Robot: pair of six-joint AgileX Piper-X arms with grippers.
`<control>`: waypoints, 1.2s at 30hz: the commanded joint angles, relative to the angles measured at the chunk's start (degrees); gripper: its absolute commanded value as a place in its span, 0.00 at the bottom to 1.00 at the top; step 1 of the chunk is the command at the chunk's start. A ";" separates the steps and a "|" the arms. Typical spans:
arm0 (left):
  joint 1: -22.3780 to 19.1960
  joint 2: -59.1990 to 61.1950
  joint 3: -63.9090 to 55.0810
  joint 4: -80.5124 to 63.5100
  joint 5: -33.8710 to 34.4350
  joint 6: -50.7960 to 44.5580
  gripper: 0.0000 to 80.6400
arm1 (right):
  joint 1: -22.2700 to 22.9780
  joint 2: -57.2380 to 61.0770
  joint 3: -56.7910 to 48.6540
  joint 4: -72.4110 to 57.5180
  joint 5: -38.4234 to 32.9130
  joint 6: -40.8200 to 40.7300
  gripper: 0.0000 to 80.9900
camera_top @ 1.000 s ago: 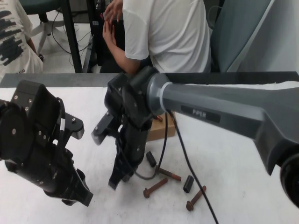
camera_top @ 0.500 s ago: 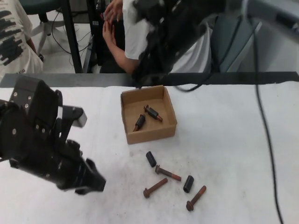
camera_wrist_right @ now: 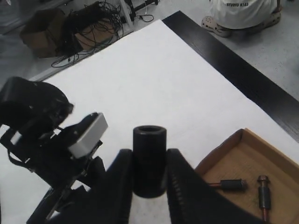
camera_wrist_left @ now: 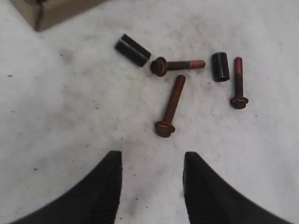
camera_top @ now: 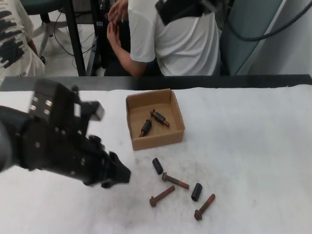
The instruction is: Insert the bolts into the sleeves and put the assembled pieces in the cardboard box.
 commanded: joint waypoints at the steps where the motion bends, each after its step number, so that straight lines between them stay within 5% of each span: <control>1: -0.98 0.64 -0.59 -0.96 0.38 -0.07 0.53 | -0.34 -0.64 -0.18 1.16 -0.98 -1.08 0.01; 6: -5.57 4.66 -4.26 -0.01 -0.98 1.24 0.57 | -0.56 -0.64 -0.18 8.18 -0.98 -6.52 0.01; 11: -9.88 6.73 -11.66 8.99 -9.55 10.57 0.57 | -0.80 -0.64 -0.18 8.03 -1.38 -6.88 0.01; 23: -13.24 13.93 -26.34 27.74 -25.87 29.28 0.57 | -1.24 -1.15 -0.18 8.03 -6.98 -4.72 0.01; 36: -20.21 18.83 -30.30 29.80 -27.50 34.10 0.57 | -1.24 -1.85 -0.18 7.61 -7.72 -3.89 0.01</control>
